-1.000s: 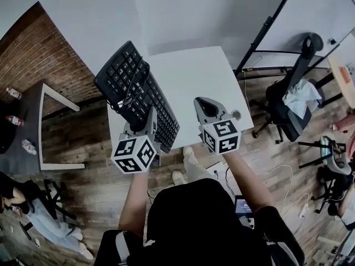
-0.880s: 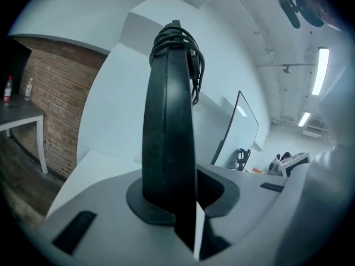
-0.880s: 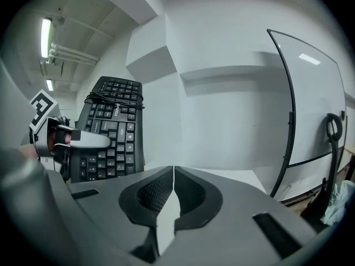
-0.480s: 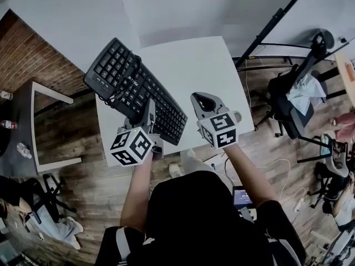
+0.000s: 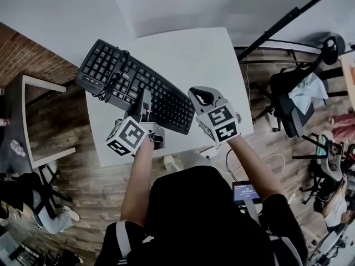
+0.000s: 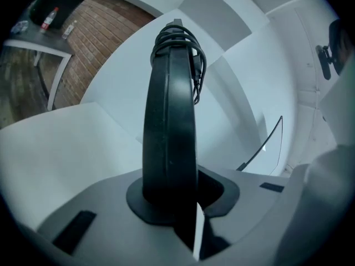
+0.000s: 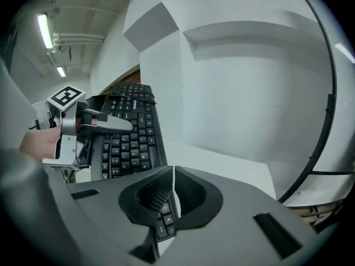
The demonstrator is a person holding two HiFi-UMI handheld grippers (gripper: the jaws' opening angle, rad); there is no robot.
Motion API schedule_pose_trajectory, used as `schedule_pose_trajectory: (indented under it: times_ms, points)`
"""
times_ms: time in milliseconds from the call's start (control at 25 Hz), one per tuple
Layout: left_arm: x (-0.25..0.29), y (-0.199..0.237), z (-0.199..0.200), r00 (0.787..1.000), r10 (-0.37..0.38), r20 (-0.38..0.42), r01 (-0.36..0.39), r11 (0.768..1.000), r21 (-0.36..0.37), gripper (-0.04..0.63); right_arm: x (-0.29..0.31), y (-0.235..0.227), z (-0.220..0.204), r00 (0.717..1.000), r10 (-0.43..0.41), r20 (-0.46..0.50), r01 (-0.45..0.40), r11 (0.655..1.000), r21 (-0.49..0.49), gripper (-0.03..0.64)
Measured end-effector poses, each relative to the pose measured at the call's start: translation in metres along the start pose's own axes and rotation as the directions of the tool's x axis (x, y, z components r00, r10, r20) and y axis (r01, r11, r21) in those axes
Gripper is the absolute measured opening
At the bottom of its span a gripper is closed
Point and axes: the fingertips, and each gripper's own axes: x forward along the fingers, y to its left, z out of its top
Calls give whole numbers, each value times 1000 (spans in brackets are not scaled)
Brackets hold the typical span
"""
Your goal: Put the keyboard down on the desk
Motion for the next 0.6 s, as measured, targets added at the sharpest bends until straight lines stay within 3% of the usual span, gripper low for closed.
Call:
schedule_pose_trajectory:
  times_ms: [320,600]
  points:
    - [38,43,3,996,53,79,-41,988,-146,84,39,0,-5,993,98,-68,-100,995,-26,43]
    - [55,72,-4,985,99,142,-55,957,-284,84,52,14,-21,977,178,-115,-182,983,-29,46]
